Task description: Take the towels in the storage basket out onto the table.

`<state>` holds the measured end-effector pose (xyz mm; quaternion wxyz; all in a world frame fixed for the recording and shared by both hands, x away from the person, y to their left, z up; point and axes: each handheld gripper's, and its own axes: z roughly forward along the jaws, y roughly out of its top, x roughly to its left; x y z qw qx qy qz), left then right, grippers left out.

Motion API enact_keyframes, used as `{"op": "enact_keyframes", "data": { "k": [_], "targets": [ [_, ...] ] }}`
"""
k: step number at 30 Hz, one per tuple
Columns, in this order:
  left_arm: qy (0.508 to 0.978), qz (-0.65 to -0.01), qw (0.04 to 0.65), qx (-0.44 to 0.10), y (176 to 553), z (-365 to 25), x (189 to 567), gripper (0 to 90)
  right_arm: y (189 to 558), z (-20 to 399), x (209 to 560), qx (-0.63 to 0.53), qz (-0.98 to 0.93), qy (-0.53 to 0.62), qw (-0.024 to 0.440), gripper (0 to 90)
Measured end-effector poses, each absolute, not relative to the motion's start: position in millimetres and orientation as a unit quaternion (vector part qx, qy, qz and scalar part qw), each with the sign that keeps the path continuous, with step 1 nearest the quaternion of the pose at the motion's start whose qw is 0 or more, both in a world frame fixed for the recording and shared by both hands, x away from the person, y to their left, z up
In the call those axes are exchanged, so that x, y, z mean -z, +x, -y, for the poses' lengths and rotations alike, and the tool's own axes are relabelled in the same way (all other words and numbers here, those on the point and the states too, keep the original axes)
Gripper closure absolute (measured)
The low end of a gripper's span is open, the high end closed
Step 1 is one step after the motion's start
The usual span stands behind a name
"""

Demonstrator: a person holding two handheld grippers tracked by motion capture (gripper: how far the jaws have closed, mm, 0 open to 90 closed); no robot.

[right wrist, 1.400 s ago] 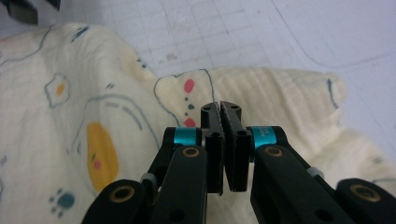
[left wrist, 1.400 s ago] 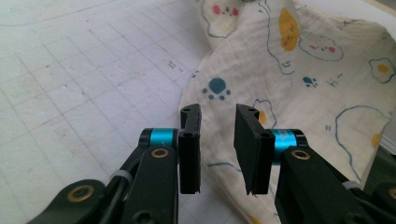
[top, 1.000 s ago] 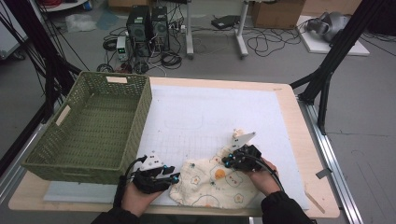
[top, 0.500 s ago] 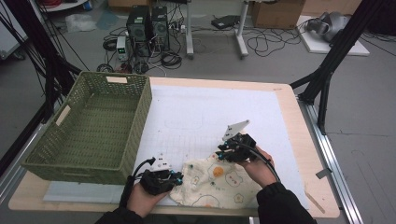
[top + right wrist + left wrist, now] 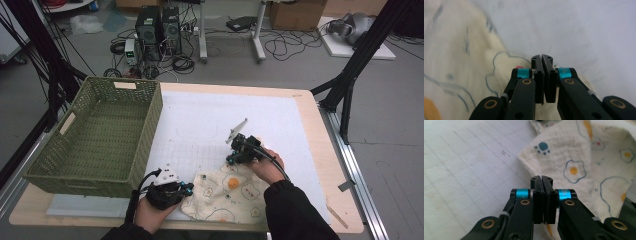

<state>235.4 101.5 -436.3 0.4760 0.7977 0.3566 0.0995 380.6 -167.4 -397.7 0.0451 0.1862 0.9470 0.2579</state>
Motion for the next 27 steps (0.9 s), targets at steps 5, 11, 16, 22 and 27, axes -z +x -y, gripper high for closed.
{"op": "enact_keyframes", "data": {
  "k": [5, 11, 16, 22, 27],
  "targets": [
    [0.77, -0.375, 0.502, -0.118, 235.4, -111.1, 430.6, 78.9, 391.1, 149.2, 343.8, -0.386, -0.892, 0.18, 0.153, 62.4],
    [0.783, -0.374, 0.484, -0.112, 237.8, -111.0, 434.7, 72.5, 385.9, 178.9, 374.7, -0.361, -0.899, 0.219, 0.114, 59.2],
    [0.795, -0.372, 0.467, -0.11, 239.6, -108.7, 437.7, 68.4, 354.4, 212.2, 390.6, -0.362, -0.904, 0.209, 0.09, 54.6],
    [0.81, -0.374, 0.439, -0.11, 241.9, -110.1, 443.1, 65.9, 312.4, 253.3, 398.3, -0.384, -0.896, 0.205, 0.087, 53.2],
    [0.821, -0.37, 0.422, -0.105, 242.9, -110.8, 446.4, 73.5, 282.4, 275.7, 411.2, -0.383, -0.901, 0.195, 0.066, 54.3]
  ]
}}
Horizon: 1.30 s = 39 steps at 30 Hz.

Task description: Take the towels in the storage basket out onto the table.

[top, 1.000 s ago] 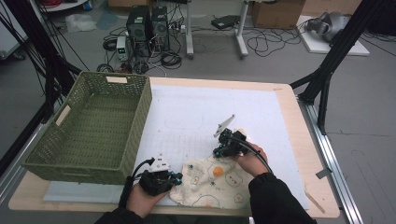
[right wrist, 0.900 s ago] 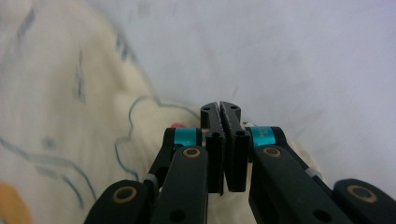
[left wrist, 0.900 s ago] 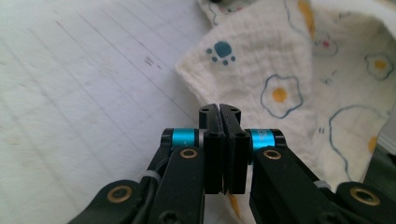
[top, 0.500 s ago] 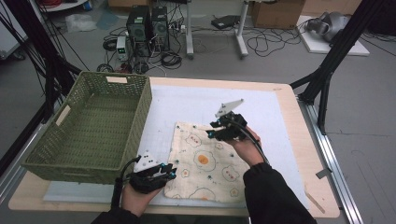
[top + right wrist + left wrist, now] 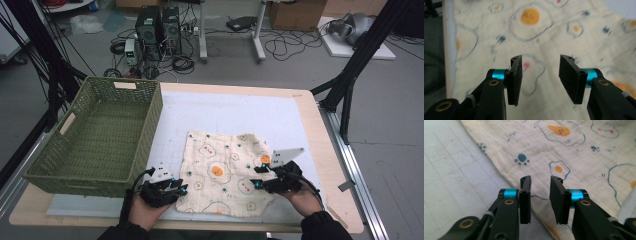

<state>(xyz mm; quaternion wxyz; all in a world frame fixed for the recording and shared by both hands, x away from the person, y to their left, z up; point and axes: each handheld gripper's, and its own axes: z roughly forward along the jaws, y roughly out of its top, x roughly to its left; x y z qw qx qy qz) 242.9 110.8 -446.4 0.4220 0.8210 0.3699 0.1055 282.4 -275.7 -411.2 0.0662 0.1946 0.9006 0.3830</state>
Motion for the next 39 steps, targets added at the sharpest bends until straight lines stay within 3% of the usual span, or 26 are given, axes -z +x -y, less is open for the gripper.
{"op": "enact_keyframes", "data": {
  "k": [5, 8, 9, 11, 21, 24, 25, 28, 33, 39],
  "targets": [
    [0.823, -0.367, 0.417, -0.114, 243.5, -110.1, 447.5, 86.2, 265.1, 289.8, 424.3, -0.357, -0.913, 0.191, 0.044, 63.5],
    [0.823, -0.368, 0.417, -0.113, 244.1, -109.7, 447.3, 88.8, 265.0, 289.2, 433.0, -0.335, -0.923, 0.189, 0.03, 75.3],
    [0.824, -0.367, 0.416, -0.116, 243.8, -109.4, 447.2, 89.0, 265.4, 288.8, 433.5, -0.341, -0.92, 0.19, 0.031, 85.7],
    [0.822, -0.368, 0.418, -0.122, 243.2, -109.1, 446.7, 89.2, 270.1, 285.8, 432.8, -0.337, -0.923, 0.187, 0.016, 89.1],
    [0.797, -0.384, 0.444, -0.141, 243.5, -114.3, 442.2, 88.9, 305.1, 250.3, 425.4, -0.32, -0.928, 0.187, 0.041, 89.3],
    [0.799, -0.379, 0.446, -0.137, 242.6, -113.9, 441.6, 83.8, 306.4, 251.4, 428.6, -0.325, -0.924, 0.196, 0.04, 88.1],
    [0.799, -0.379, 0.447, -0.136, 242.6, -114.2, 441.3, 81.0, 303.7, 252.1, 428.5, -0.329, -0.923, 0.196, 0.044, 80.4],
    [0.797, -0.378, 0.453, -0.133, 241.6, -116.0, 439.1, 76.6, 292.6, 259.7, 423.9, -0.344, -0.917, 0.19, 0.066, 75.4],
    [0.795, -0.375, 0.458, -0.134, 237.5, -118.9, 435.9, 74.3, 263.6, 282.8, 411.2, -0.378, -0.901, 0.184, 0.103, 73.3],
    [0.805, -0.365, 0.451, -0.126, 231.1, -117.9, 436.7, 72.5, 237.3, 295.5, 410.0, -0.395, -0.899, 0.167, 0.089, 71.5]
  ]
}}
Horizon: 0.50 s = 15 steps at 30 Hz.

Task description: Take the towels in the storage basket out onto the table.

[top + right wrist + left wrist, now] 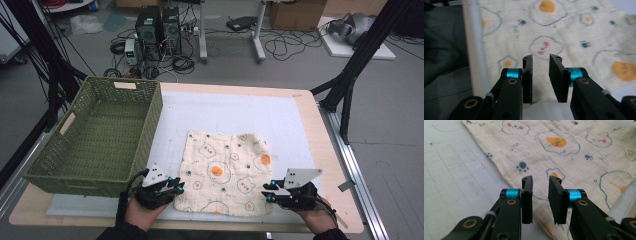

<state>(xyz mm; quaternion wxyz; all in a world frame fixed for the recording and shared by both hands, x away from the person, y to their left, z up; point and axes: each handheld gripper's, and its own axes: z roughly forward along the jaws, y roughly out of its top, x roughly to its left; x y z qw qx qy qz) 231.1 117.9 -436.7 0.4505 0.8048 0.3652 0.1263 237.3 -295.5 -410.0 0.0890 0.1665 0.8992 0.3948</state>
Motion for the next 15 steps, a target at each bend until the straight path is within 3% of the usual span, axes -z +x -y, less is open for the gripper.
{"op": "enact_keyframes", "data": {
  "k": [3, 6, 10, 15],
  "targets": [
    [0.815, -0.358, 0.44, -0.119, 228.0, -115.8, 439.3, 70.4, 234.5, 288.6, 419.5, -0.374, -0.912, 0.153, 0.075, 68.0],
    [0.832, -0.349, 0.42, -0.1, 228.4, -113.5, 445.3, 70.0, 237.5, 283.4, 432.1, -0.35, -0.922, 0.157, 0.056, 70.9],
    [0.837, -0.34, 0.417, -0.098, 227.6, -112.5, 447.4, 88.6, 240.3, 285.2, 437.4, -0.36, -0.918, 0.162, 0.03, 87.3],
    [0.837, -0.345, 0.413, -0.1, 218.0, -117.9, 444.1, 89.5, 236.6, 286.7, 435.9, -0.362, -0.92, 0.151, 0.019, 88.8]
  ]
}}
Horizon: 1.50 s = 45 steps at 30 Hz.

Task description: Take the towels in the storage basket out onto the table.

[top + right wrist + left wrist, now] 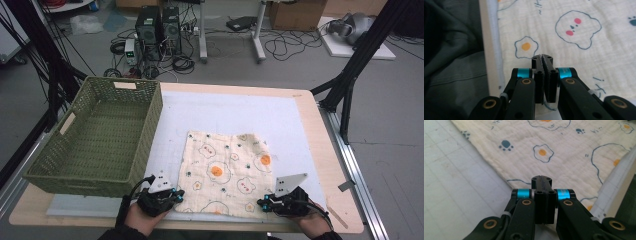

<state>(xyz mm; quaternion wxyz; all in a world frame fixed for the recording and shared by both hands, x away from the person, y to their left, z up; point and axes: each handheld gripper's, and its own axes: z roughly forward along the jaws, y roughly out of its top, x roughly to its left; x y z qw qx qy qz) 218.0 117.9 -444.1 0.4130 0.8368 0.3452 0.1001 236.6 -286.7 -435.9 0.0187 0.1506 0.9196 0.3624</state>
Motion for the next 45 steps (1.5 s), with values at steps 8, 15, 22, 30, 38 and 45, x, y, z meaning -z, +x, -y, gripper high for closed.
{"op": "enact_keyframes", "data": {
  "k": [8, 15, 22, 30, 38, 45],
  "targets": [
    [0.823, -0.336, 0.447, -0.101, 204.1, -126.4, 434.7, 80.5, 232.3, 296.3, 427.9, -0.41, -0.895, 0.177, 0.013, 72.7],
    [0.809, -0.338, 0.466, -0.119, 219.2, -122.9, 434.2, 69.8, 267.7, 306.6, 430.6, -0.406, -0.878, 0.248, 0.058, 68.2],
    [0.806, -0.327, 0.474, -0.133, 235.7, -111.9, 436.4, 66.1, 300.6, 306.1, 439.9, -0.401, -0.869, 0.283, 0.057, 64.5],
    [0.791, -0.333, 0.494, -0.14, 248.5, -111.2, 433.8, 57.5, 296.8, 305.2, 431.7, -0.447, -0.848, 0.277, 0.058, 50.5],
    [0.79, -0.341, 0.487, -0.149, 248.6, -117.5, 433.1, 47.6, 286.8, 299.8, 427.0, -0.455, -0.849, 0.259, 0.069, 40.9],
    [0.793, -0.337, 0.485, -0.148, 246.0, -115.9, 433.2, 45.3, 284.8, 299.3, 425.8, -0.456, -0.85, 0.255, 0.076, 37.3]
  ]
}}
